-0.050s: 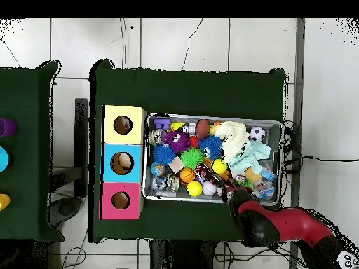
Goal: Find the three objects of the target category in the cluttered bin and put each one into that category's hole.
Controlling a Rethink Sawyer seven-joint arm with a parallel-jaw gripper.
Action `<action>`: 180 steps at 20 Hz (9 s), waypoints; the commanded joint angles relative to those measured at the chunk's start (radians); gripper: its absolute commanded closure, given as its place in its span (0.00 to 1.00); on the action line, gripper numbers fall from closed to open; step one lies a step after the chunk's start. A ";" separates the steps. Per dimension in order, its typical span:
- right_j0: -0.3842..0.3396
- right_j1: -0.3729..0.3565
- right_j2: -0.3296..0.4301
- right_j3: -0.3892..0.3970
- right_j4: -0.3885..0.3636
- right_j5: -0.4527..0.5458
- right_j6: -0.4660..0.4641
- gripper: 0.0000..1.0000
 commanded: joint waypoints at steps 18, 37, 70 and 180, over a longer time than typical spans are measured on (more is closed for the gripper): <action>0.042 -0.097 0.079 -0.026 0.050 0.152 -0.067 0.00; -0.049 -0.018 0.115 -0.044 -0.006 0.160 -0.150 0.00; -0.058 0.028 0.133 -0.090 -0.057 0.168 -0.152 0.00; -0.072 0.066 0.114 -0.140 -0.201 0.064 -0.069 1.00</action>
